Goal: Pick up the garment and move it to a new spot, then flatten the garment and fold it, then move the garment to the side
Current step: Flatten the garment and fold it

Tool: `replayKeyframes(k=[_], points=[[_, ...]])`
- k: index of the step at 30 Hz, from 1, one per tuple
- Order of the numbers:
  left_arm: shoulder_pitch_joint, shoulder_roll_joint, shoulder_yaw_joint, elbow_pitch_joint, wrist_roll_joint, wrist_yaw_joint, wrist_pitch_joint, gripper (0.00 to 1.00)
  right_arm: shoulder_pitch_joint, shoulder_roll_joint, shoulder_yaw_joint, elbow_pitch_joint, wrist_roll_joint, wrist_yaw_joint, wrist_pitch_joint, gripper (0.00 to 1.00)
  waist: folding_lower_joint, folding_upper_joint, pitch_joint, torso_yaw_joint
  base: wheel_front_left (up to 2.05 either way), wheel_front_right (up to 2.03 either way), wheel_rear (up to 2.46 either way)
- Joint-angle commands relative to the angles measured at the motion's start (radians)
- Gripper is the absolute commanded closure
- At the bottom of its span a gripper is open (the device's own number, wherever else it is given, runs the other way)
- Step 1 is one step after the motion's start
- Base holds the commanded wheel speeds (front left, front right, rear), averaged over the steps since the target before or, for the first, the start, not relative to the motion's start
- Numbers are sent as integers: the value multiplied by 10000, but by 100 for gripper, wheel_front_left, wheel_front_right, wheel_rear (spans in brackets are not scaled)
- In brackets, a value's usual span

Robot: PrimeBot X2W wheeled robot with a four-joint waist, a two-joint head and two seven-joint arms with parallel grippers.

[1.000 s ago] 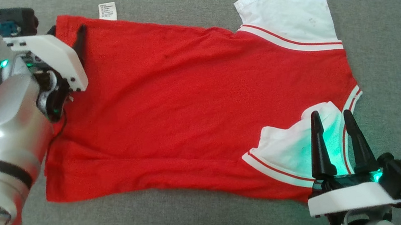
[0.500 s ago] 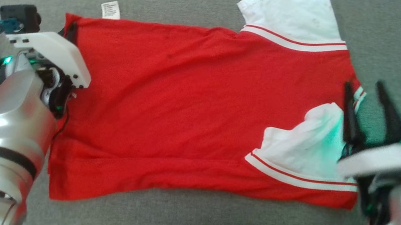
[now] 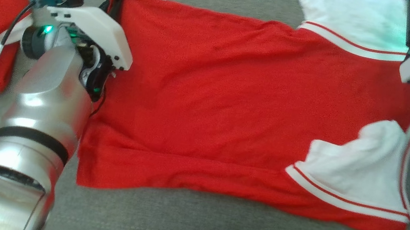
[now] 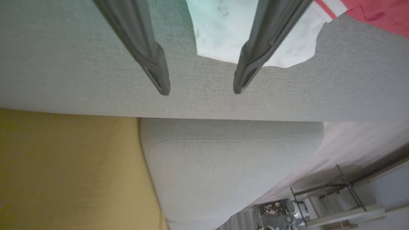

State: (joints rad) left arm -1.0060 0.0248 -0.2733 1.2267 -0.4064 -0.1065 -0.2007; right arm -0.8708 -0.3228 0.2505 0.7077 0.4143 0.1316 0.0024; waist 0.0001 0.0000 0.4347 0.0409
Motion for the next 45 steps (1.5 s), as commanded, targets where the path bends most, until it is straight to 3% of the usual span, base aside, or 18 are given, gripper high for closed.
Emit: replayKeyframes(k=[1,7,11,12,13,14,22,30,45], points=[[-367,295,72,-219,-47,-17,-163,100,-241,-62,316,104,64,-9,118,0,-1,0,199,312,0,0,0],[-347,259,-727,-604,-727,-150,-167,100,-1366,-145,1242,2198,431,-9,855,0,-1,0,379,612,0,0,0],[-297,257,-1323,-866,-1266,-135,-145,100,-1742,-52,1670,2918,902,-9,1272,0,-1,0,443,679,0,0,0],[-295,256,-1443,-899,-1379,-103,-149,100,-1794,-30,1762,3019,1054,-9,1365,15,-1,0,451,681,0,0,0],[-292,256,-1551,-920,-1482,-69,-157,100,-1830,-30,1880,3107,1162,-9,1462,64,-1,0,444,677,0,0,0],[-288,256,-1654,-932,-1580,-32,-167,100,-1869,-43,1992,3156,1255,-9,1478,100,-1,0,433,667,0,0,0],[-347,255,-1891,-911,-2111,205,-452,100,-2036,-306,2787,2684,2064,-9,607,100,-1,0,241,447,0,0,0],[16,541,-1670,-1375,-2098,112,-600,100,-1658,-974,3729,1590,2584,-9,-284,100,-1,0,22,193,0,0,0],[2949,1682,-496,-5254,-1893,560,-610,100,763,-2391,4316,-1919,4041,-9,-1688,100,-1,0,-675,-405,0,0,0]])
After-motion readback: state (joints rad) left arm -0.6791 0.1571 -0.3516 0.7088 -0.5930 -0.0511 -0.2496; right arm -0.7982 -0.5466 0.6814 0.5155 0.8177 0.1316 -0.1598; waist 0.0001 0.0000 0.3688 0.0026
